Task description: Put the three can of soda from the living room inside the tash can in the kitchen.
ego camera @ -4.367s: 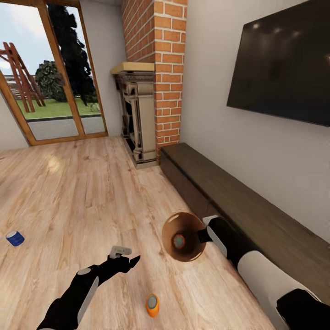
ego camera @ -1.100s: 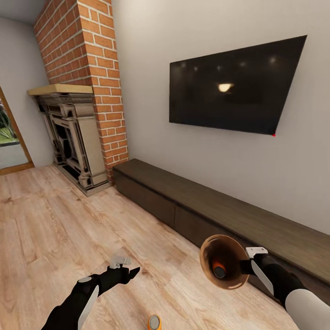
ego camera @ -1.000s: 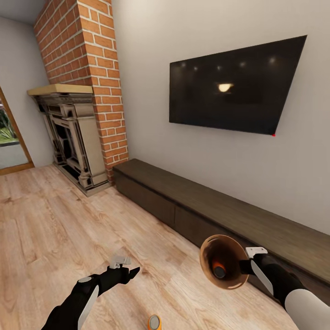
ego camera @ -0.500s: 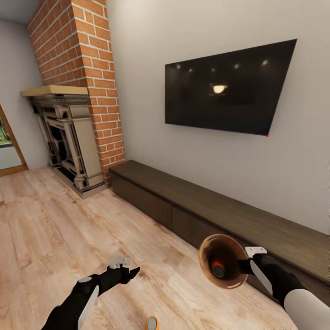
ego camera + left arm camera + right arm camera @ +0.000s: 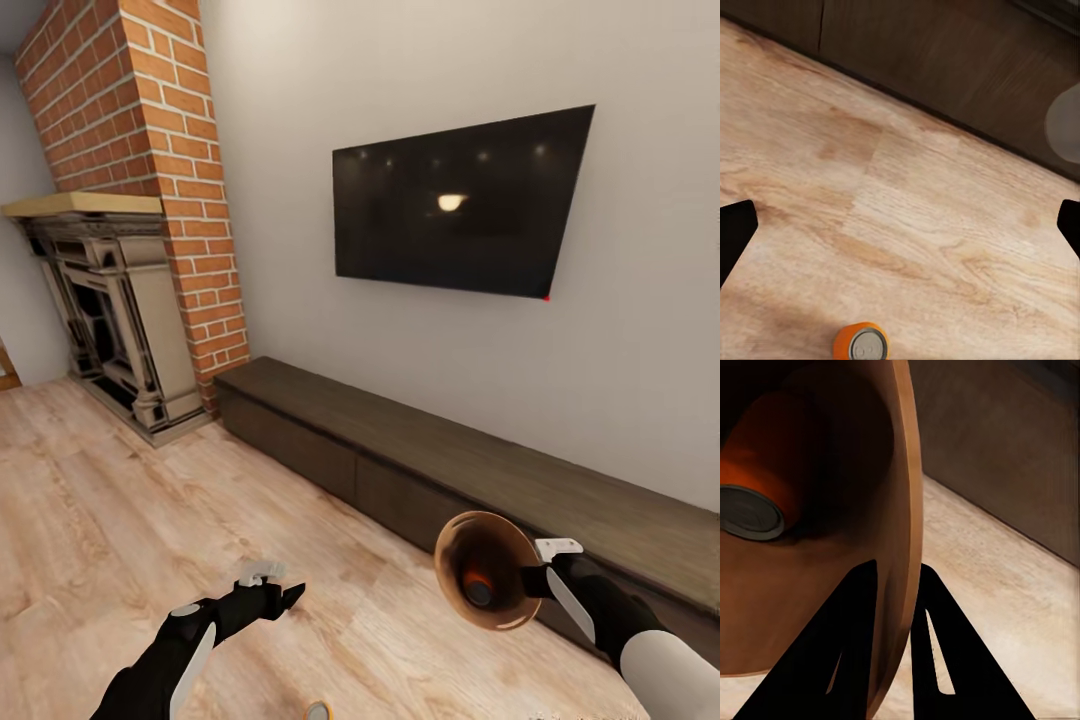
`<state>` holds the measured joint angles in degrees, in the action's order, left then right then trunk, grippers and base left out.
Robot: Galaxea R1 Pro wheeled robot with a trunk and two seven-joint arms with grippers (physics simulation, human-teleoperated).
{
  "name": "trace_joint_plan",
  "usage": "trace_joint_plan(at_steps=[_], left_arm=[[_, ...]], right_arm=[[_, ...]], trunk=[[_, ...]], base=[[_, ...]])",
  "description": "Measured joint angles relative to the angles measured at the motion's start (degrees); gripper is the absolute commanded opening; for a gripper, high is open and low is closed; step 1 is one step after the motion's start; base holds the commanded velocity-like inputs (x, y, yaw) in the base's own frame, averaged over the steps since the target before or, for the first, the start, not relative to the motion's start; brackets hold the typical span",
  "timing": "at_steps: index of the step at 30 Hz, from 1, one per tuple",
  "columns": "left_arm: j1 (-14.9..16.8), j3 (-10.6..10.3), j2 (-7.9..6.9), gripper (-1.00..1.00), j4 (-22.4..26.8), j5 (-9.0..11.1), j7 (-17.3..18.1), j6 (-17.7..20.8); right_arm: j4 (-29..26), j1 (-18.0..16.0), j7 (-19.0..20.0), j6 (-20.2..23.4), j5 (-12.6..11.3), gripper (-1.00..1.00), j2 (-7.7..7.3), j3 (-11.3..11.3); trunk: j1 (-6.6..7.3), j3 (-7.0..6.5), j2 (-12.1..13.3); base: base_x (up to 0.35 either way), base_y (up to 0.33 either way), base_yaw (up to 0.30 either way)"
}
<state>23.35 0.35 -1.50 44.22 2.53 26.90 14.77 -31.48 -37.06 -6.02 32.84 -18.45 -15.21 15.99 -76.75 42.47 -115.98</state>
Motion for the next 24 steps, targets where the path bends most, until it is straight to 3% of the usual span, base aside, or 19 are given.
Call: trace_joint_plan(at_steps=[19, 24], left_arm=[[0.0, -0.3, 0.05, 1.00, 0.0, -0.2, 0.1, 0.1], [0.0, -0.9, 0.08, 1.00, 0.0, -0.3, -0.1, 0.1]], right_arm=[[0.1, 0.0, 0.1, 0.0, -0.2, -1.00, 0.00, 0.0], [0.1, 0.0, 0.1, 0.0, -0.3, -1.00, 0.00, 0.0]], trunk=[[0.00, -1.39, 0.0], [0.00, -1.77, 0.0]], base=[[0.066, 0.272, -0.168], [-0.008, 0.068, -0.167]])
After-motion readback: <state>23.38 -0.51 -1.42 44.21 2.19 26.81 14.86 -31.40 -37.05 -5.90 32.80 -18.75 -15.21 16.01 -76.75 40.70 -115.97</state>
